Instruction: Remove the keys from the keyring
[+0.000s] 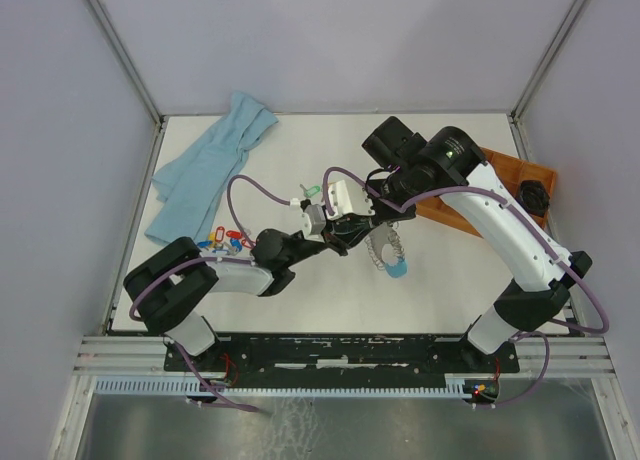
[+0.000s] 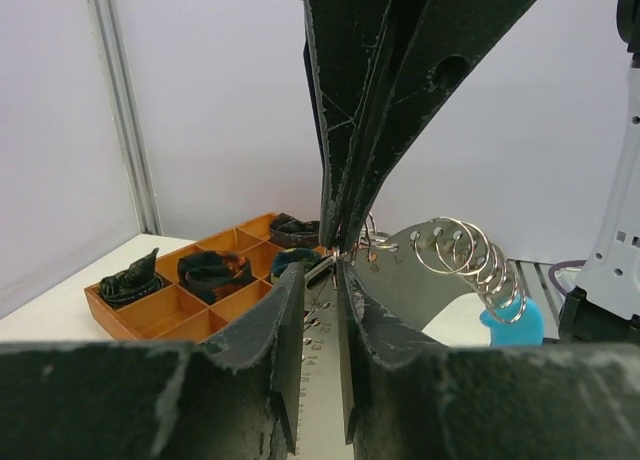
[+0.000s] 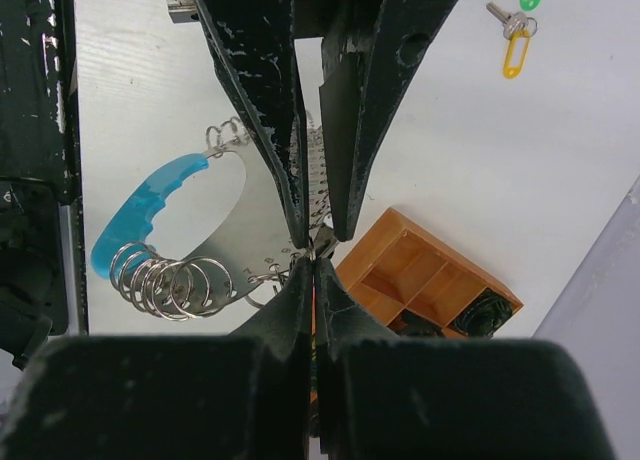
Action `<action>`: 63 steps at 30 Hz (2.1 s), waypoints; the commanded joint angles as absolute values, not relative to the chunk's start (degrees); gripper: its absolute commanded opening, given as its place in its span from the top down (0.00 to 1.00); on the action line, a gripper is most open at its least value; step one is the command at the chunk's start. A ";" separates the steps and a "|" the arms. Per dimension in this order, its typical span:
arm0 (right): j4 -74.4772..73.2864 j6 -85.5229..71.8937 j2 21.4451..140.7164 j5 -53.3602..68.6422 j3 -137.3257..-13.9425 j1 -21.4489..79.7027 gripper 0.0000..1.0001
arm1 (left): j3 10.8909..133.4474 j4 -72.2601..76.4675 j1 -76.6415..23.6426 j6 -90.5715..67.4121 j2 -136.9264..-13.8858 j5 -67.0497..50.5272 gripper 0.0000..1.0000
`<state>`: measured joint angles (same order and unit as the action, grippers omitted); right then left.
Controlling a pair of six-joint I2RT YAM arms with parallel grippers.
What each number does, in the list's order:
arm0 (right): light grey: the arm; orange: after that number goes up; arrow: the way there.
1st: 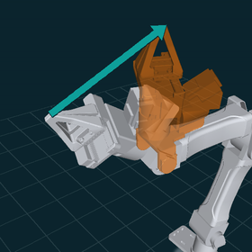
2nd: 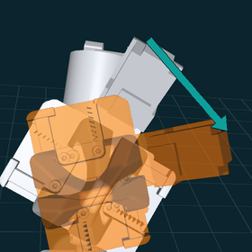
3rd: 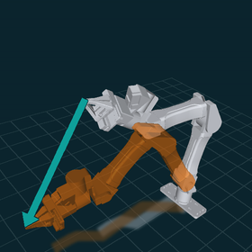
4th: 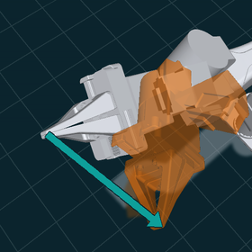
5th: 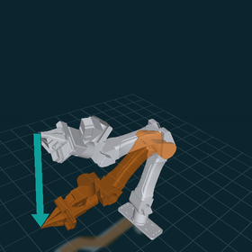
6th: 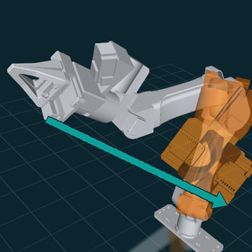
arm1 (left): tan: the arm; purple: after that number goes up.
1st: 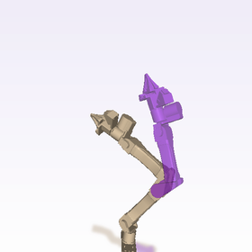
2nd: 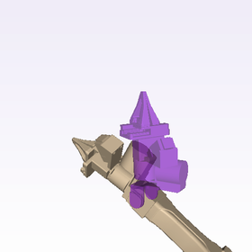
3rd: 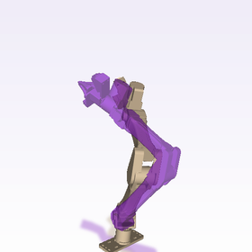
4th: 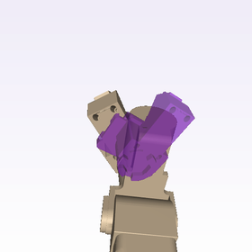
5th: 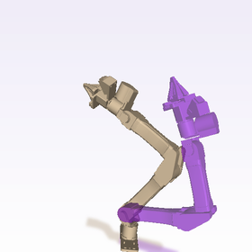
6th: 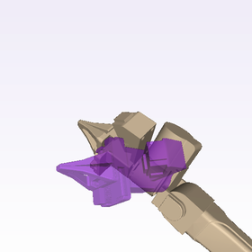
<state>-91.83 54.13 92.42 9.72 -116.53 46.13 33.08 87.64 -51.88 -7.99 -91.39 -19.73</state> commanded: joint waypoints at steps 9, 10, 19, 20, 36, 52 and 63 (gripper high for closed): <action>-100.78 54.76 90.94 11.78 -118.49 46.49 0.99 | 36.36 95.02 -52.11 -6.07 -92.37 -22.95 0.95; -100.73 54.76 90.89 11.84 -118.45 46.52 0.99 | 36.38 94.73 -52.08 -5.93 -92.34 -23.06 0.97; -99.39 53.75 89.19 12.68 -117.29 46.29 0.86 | 34.13 94.48 -51.92 -4.43 -89.42 -21.89 0.97; -98.95 53.63 88.68 13.17 -116.86 46.01 0.81 | 33.79 94.44 -51.89 -4.32 -88.93 -21.70 0.97; -88.65 56.17 80.13 35.68 -108.58 30.30 0.52 | 28.43 94.38 -50.74 -5.64 -82.07 -24.04 0.97; -66.19 59.36 75.85 54.99 -95.01 27.06 0.64 | 25.54 86.87 -50.27 -7.39 -72.74 -28.77 0.97; -69.56 63.94 74.38 62.19 -91.39 27.06 0.69 | 25.66 85.60 -50.29 -7.99 -71.63 -28.27 0.97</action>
